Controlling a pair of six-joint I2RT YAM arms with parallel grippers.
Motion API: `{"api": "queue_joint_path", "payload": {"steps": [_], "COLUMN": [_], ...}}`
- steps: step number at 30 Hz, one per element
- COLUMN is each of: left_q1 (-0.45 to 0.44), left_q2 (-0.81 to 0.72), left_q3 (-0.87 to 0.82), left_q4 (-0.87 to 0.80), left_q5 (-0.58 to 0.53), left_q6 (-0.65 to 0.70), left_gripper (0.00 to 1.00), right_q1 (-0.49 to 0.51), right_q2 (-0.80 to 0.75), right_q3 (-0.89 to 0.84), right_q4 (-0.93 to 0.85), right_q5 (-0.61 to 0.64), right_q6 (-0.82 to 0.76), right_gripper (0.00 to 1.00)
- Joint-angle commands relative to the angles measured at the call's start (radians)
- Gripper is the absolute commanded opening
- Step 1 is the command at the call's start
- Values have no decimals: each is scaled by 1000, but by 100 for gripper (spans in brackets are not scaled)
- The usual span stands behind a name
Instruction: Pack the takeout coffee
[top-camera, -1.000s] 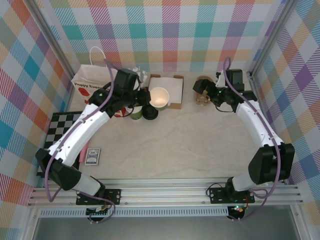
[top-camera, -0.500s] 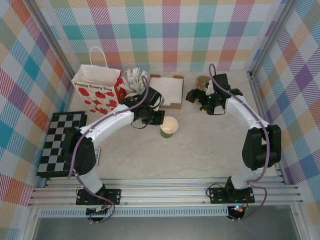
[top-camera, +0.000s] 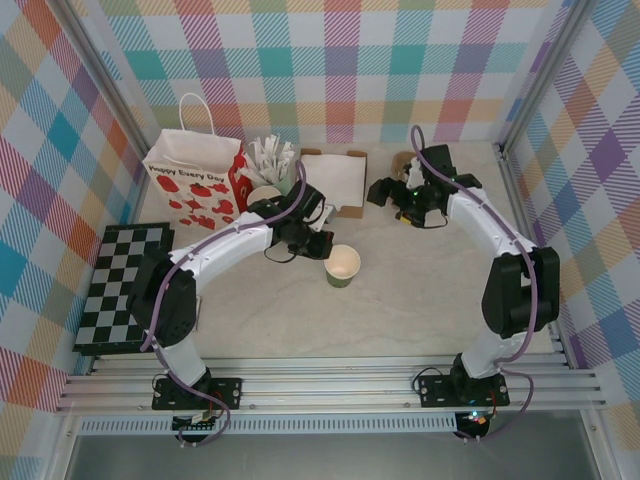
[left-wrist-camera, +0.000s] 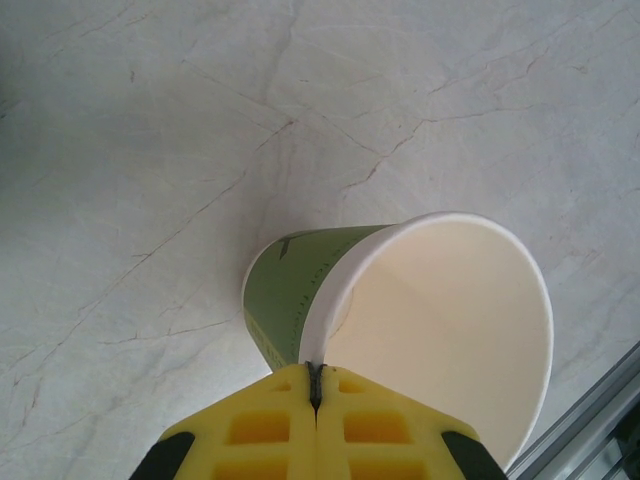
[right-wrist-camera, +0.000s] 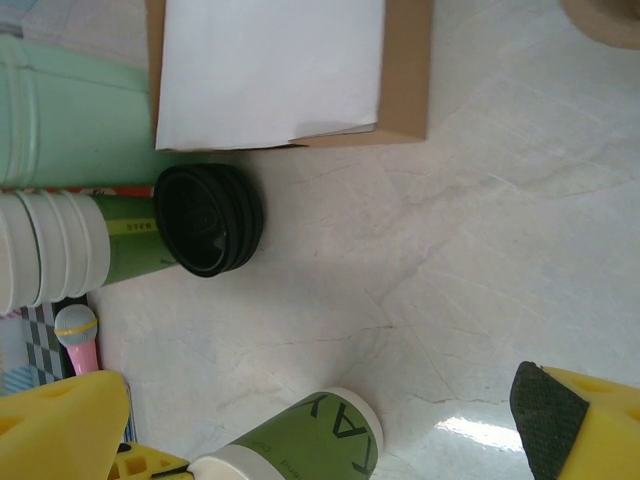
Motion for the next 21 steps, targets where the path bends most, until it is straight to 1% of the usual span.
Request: {"api": "queue_joint_path", "payload": {"steps": [1,3,5,6,8,9,11,12,14,17,19,20,21], "left_q1": [-11,-10,-11,-10,-9,-10,-9,-9,-6,10,28,44,62], "left_q2": [5,10,10,9,4,0,-15,-30,-60,-120,-176,-213,-246], "left_q3": [-8,3,12,13,26,33,38,33,15,-20,-59,-88,-118], "left_q4": [-30,-47,-54,-54,-58,-61,-62,-59,-50,-29,2,33,63], "left_q5": [13,9,12,13,26,39,53,47,35,47,48,40,27], "left_q6": [54,64,70,71,66,63,58,57,54,36,10,-16,-45], "left_gripper": [0,1,5,9,19,24,33,37,40,51,67,79,87], "right_q1": [44,61,84,94,121,127,131,133,144,179,201,211,218], "right_q2": [51,78,110,122,138,143,174,200,249,300,329,340,351], "right_q3": [51,69,89,94,78,69,80,106,161,204,227,236,241], "right_q4": [-21,-1,36,56,145,185,245,237,205,179,171,174,181], "right_q5": [-49,-63,-80,-74,-37,-38,-79,-95,-104,-54,-18,7,23], "right_q6": [-109,-128,-163,-180,-201,-205,-193,-189,-212,-255,-264,-260,-252], "right_gripper": [100,100,98,97,95,94,93,92,87,84,82,82,80]}}
